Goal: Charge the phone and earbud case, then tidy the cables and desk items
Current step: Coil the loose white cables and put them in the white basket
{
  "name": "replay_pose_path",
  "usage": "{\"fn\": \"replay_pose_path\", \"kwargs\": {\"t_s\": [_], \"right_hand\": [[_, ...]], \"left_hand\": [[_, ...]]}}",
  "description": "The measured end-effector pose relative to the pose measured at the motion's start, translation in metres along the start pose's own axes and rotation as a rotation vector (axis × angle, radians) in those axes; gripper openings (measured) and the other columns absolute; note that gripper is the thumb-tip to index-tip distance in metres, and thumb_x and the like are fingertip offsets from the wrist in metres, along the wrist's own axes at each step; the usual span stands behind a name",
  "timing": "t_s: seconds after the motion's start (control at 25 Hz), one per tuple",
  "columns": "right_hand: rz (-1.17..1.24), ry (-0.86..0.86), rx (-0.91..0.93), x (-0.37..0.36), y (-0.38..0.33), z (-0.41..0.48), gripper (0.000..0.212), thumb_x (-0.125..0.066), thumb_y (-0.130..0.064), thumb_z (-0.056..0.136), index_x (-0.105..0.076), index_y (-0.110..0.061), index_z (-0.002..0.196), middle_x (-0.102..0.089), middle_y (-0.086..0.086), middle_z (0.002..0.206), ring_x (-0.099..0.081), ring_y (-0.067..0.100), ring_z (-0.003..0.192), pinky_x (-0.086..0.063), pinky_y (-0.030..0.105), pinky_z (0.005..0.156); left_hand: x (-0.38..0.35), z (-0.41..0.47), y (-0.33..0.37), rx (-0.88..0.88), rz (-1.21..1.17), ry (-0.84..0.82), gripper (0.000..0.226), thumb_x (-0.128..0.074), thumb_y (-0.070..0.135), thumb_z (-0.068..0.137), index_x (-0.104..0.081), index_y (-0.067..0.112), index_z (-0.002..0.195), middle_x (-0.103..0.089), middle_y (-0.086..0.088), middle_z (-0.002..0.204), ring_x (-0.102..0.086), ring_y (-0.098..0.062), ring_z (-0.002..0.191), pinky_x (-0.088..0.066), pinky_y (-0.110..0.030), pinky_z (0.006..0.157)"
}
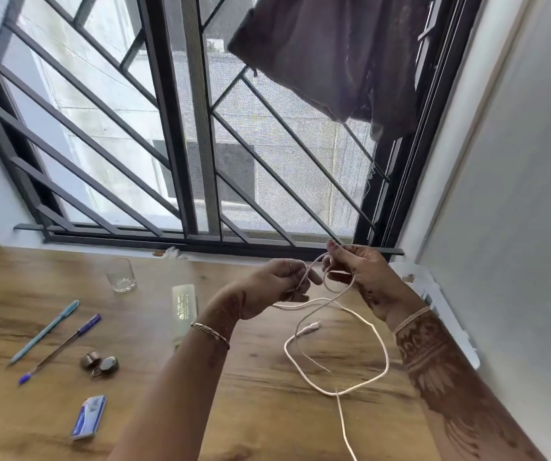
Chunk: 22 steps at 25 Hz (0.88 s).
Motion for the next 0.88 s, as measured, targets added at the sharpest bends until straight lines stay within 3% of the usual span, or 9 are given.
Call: {"fn": "replay_pose_path", "kwargs": {"t_s": [0.12, 0.24, 0.36, 0.48, 0.56, 0.64, 0.76, 0.88], "right_hand": [[0.043, 0.024, -0.013, -0.001, -0.002, 0.005, 0.031, -0.064, -0.039, 0.079, -0.062, -0.009, 0.070, -0.068, 0.004, 0.072, -0.063, 0.011, 0.068, -0.050, 0.027, 0.074], [0.031, 0.026, 0.004, -0.006, -0.003, 0.011, 0.029, -0.060, -0.032, 0.088, -0.062, -0.008, 0.073, -0.070, 0.002, 0.069, -0.066, 0.009, 0.066, -0.052, 0.022, 0.068], [-0.065, 0.063, 0.098, -0.011, -0.003, 0.018, 0.026, -0.058, -0.029, 0.092, -0.058, -0.012, 0.073, -0.062, 0.002, 0.066, -0.059, 0.010, 0.060, -0.048, 0.024, 0.065], [-0.263, 0.041, 0.159, -0.010, 0.002, 0.023, 0.026, -0.055, -0.032, 0.094, -0.060, -0.013, 0.077, -0.057, 0.000, 0.071, -0.052, 0.007, 0.063, -0.045, 0.017, 0.066], [-0.292, -0.039, 0.150, -0.012, 0.003, 0.023, 0.023, -0.053, -0.027, 0.096, -0.063, -0.012, 0.081, -0.063, 0.000, 0.076, -0.058, 0.007, 0.071, -0.046, 0.010, 0.071], [-0.282, -0.137, 0.126, -0.015, 0.006, 0.025, 0.016, -0.053, -0.018, 0.096, -0.065, -0.011, 0.088, -0.067, 0.000, 0.083, -0.063, 0.005, 0.080, -0.048, 0.012, 0.081], [-0.211, -0.254, 0.063, -0.018, 0.010, 0.025, 0.013, -0.053, -0.005, 0.094, -0.063, 0.000, 0.102, -0.064, 0.006, 0.091, -0.062, 0.008, 0.084, -0.048, 0.023, 0.088], [-0.280, -0.360, -0.022, -0.022, 0.007, 0.021, 0.012, -0.054, -0.008, 0.094, -0.063, -0.005, 0.101, -0.065, 0.011, 0.095, -0.058, 0.018, 0.091, -0.043, 0.028, 0.087]], "left_hand": [[-0.005, -0.004, 0.004, 0.076, -0.200, -0.006, 0.035, -0.035, 0.026, 0.101, -0.062, 0.006, 0.089, -0.043, 0.002, 0.064, -0.041, -0.006, 0.054, -0.057, -0.027, 0.072], [-0.008, -0.004, 0.013, 0.083, -0.234, 0.010, 0.038, -0.040, 0.040, 0.095, -0.055, 0.013, 0.073, -0.038, 0.005, 0.058, -0.034, -0.006, 0.049, -0.049, -0.020, 0.054], [-0.007, -0.002, 0.021, 0.028, -0.391, 0.080, 0.035, -0.045, 0.035, 0.095, -0.047, 0.017, 0.065, -0.028, 0.007, 0.054, -0.024, -0.006, 0.046, -0.039, -0.016, 0.044], [-0.003, 0.002, 0.024, -0.015, -0.591, 0.139, 0.034, -0.037, 0.032, 0.099, -0.046, 0.015, 0.071, -0.027, 0.009, 0.043, -0.024, -0.003, 0.033, -0.039, -0.016, 0.037], [-0.003, 0.003, 0.029, -0.041, -0.676, 0.161, 0.034, -0.032, 0.029, 0.101, -0.047, 0.013, 0.075, -0.029, 0.009, 0.038, -0.027, -0.003, 0.028, -0.043, -0.017, 0.041], [-0.003, 0.005, 0.032, -0.063, -0.779, 0.177, 0.034, -0.030, 0.025, 0.102, -0.047, 0.010, 0.077, -0.038, 0.006, 0.037, -0.042, -0.006, 0.030, -0.052, -0.021, 0.048], [-0.002, 0.008, 0.034, -0.104, -0.864, 0.159, 0.033, -0.031, 0.024, 0.100, -0.051, 0.010, 0.079, -0.061, -0.001, 0.052, -0.067, -0.018, 0.054, -0.058, -0.031, 0.064], [-0.001, 0.016, 0.030, -0.174, -0.945, 0.197, 0.032, -0.030, 0.022, 0.101, -0.052, 0.009, 0.081, -0.072, -0.006, 0.069, -0.073, -0.023, 0.076, -0.057, -0.037, 0.077]]}}
Point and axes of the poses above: each hand's wrist, its own z-axis towards the middle knuckle, its own x-axis out of the back of the hand, y = z × x, the point moved 3 cm from there along z, towards the middle knuckle
